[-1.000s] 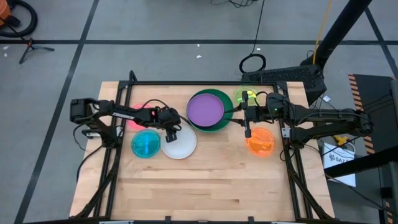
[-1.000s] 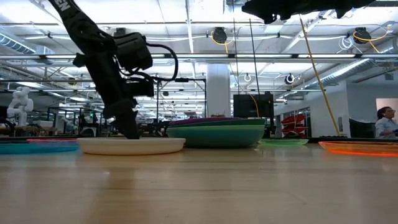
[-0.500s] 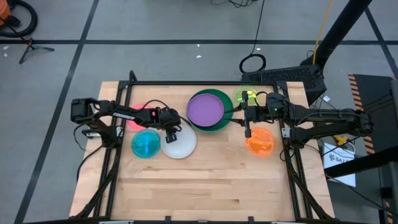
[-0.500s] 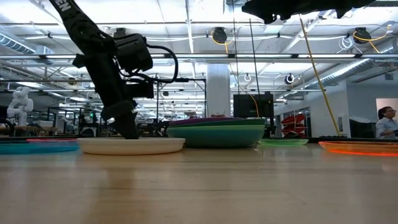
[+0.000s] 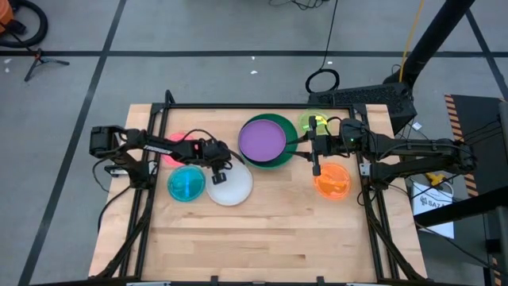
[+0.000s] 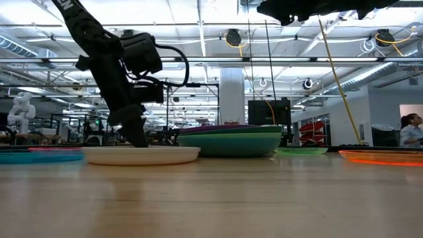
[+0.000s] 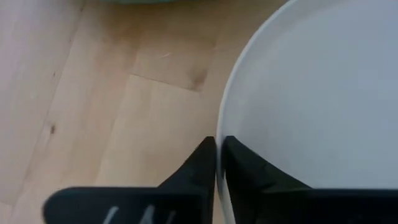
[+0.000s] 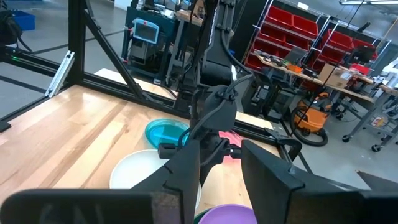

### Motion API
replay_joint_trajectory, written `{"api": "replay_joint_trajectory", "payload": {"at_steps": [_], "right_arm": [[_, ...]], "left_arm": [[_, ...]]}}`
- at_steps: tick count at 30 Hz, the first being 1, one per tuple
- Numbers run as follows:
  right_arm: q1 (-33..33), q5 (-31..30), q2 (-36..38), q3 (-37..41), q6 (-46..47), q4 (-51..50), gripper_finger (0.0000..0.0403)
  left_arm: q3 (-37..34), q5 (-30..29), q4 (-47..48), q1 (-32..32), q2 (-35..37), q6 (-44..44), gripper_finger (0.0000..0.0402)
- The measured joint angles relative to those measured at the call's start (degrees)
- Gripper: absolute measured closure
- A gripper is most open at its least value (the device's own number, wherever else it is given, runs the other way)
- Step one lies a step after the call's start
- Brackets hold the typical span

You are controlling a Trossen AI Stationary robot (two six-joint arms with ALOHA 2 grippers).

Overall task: Stack plastic plates
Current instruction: Stack the white plate on top of the violet plate

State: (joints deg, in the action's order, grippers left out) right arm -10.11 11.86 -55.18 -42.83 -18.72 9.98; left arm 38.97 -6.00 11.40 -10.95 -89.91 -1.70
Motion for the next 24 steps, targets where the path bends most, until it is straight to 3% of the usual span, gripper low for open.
{"api": "replay_joint_trajectory", "payload": {"at_steps": [15, 24], "right_arm": [[0.0, 0.0, 0.0, 0.0, 0.5, -0.5, 0.0293], [0.0, -0.5, 0.0, 0.0, 0.5, -0.8, 0.0293]], "left_arm": [[2.9, 1.7, 4.6, 3.6, 8.4, 1.7, 0.0389], [9.2, 1.1, 1.9, 2.1, 10.1, 0.5, 0.0389]]}}
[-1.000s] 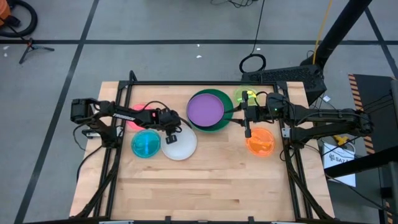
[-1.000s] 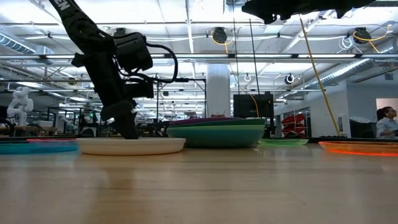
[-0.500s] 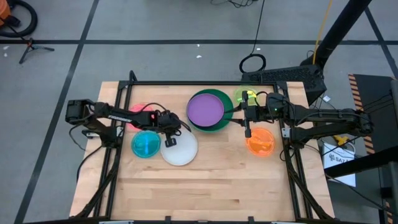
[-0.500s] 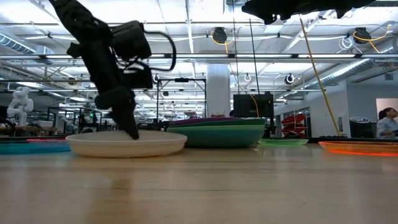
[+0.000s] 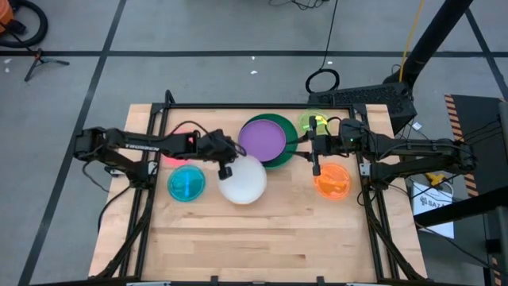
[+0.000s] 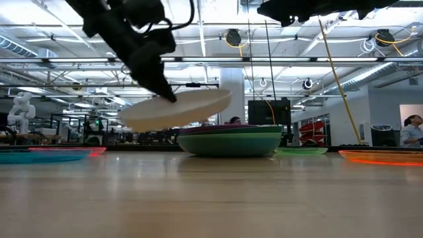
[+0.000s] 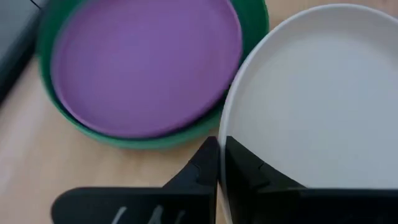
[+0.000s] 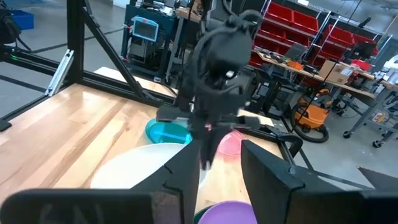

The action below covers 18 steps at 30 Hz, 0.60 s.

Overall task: Stack plastic plates
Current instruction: Stack the white plate on top of the violet plate

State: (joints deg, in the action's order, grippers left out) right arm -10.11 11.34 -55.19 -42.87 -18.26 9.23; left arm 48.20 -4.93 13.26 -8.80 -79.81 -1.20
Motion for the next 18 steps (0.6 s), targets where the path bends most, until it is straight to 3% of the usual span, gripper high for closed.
{"api": "replay_joint_trajectory", "payload": {"at_steps": [6, 14, 18], "right_arm": [[0.0, -5.5, 0.0, 0.0, 0.6, -1.3, 0.0293], [0.0, -5.4, 0.0, 0.0, 0.6, -1.4, 0.0293], [0.0, -5.4, 0.0, 0.0, 0.6, -1.4, 0.0293]], "left_arm": [[6.2, -0.7, -0.1, -2.8, 0.0, 2.9, 0.039], [12.3, -1.3, -0.7, -9.3, -2.7, 5.6, 0.039], [13.8, -1.6, -5.6, -12.5, -6.7, 3.0, 0.039]]}}
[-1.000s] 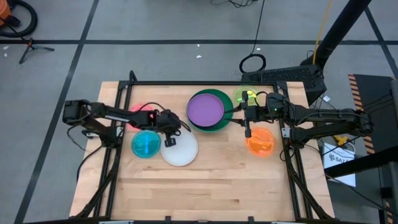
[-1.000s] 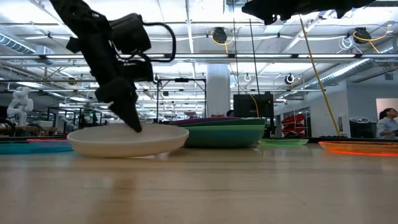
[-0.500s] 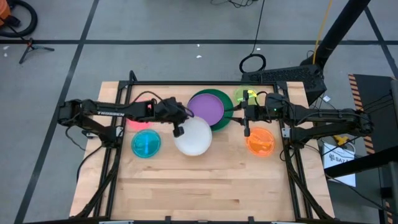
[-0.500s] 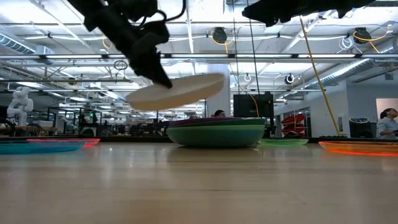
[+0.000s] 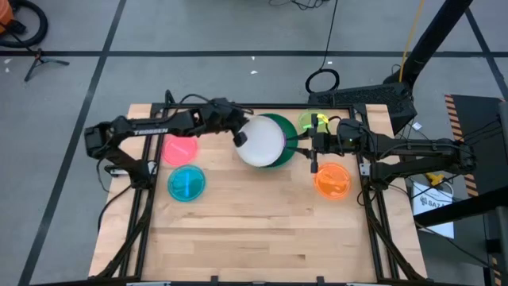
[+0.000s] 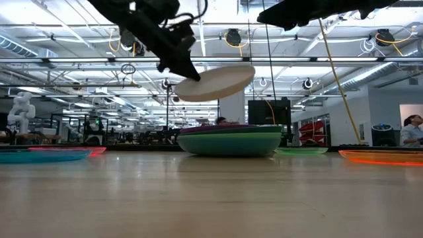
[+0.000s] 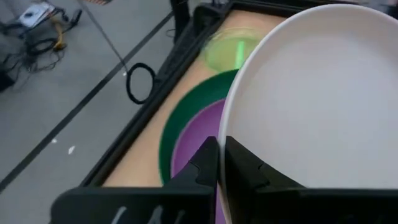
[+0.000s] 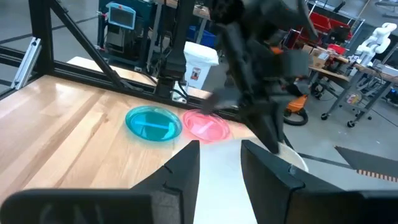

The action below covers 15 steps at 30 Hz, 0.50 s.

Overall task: Stack plastic plates
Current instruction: Stack the white plate on top of the violet plate

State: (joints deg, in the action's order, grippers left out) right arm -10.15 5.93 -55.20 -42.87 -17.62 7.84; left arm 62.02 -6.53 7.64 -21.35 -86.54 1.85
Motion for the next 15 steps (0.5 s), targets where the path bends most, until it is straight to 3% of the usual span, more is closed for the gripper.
{"api": "replay_joint_trajectory", "payload": {"at_steps": [15], "right_arm": [[0.0, -0.1, 0.0, 0.0, -0.1, -2.3, 0.0293]], "left_arm": [[7.3, 0.1, 1.7, -6.2, -11.7, -2.2, 0.039]]}}
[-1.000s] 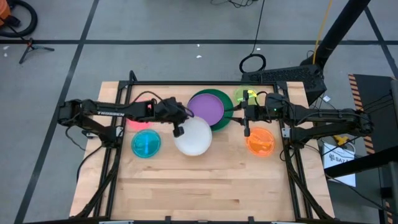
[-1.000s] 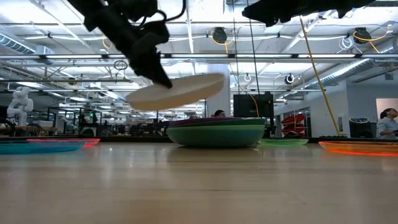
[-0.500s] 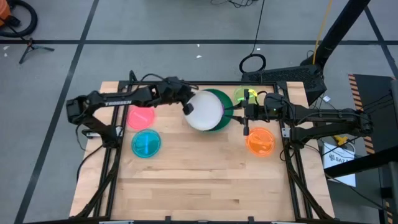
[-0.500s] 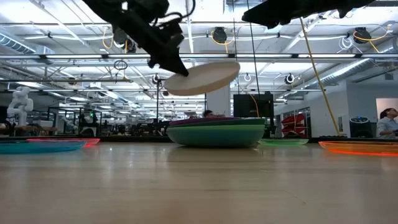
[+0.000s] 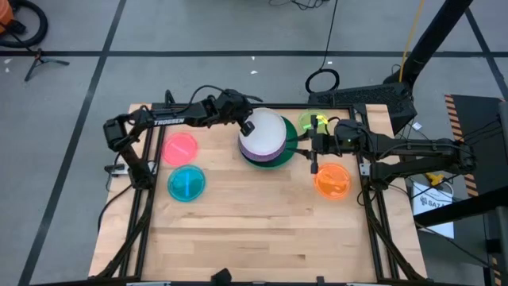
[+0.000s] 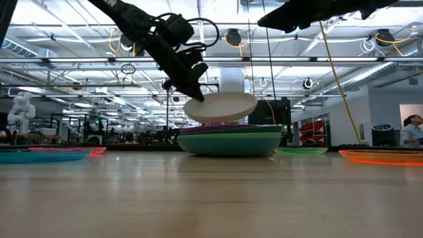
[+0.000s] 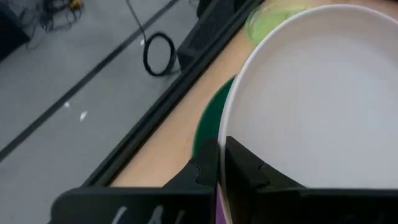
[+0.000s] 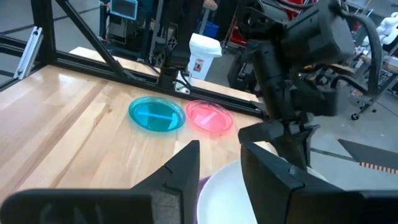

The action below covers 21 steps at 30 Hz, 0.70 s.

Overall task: Stack plastic plates
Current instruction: Stack the white plate on top of the violet plate, then stack the orange plate on top of the white plate

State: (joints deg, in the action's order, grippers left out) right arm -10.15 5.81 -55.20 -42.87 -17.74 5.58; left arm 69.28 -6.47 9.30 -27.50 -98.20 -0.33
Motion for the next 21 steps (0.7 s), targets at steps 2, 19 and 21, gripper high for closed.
{"api": "replay_joint_trajectory", "payload": {"at_steps": [2, 19, 21], "right_arm": [[0.0, 0.0, 0.0, 0.0, -0.1, -0.1, 0.0293], [0.0, 0.0, 0.0, 0.0, 0.1, -0.5, 0.0293], [0.0, 0.0, 0.0, 0.0, 0.3, -0.9, 0.0293]], "left_arm": [[0.4, 0.0, 0.0, -0.4, -1.0, -0.4, 0.0387], [0.5, 0.0, 1.8, -0.2, -3.1, -1.0, 0.0358], [0.5, 0.0, 1.8, 0.1, -3.1, -0.4, 0.0358]]}}
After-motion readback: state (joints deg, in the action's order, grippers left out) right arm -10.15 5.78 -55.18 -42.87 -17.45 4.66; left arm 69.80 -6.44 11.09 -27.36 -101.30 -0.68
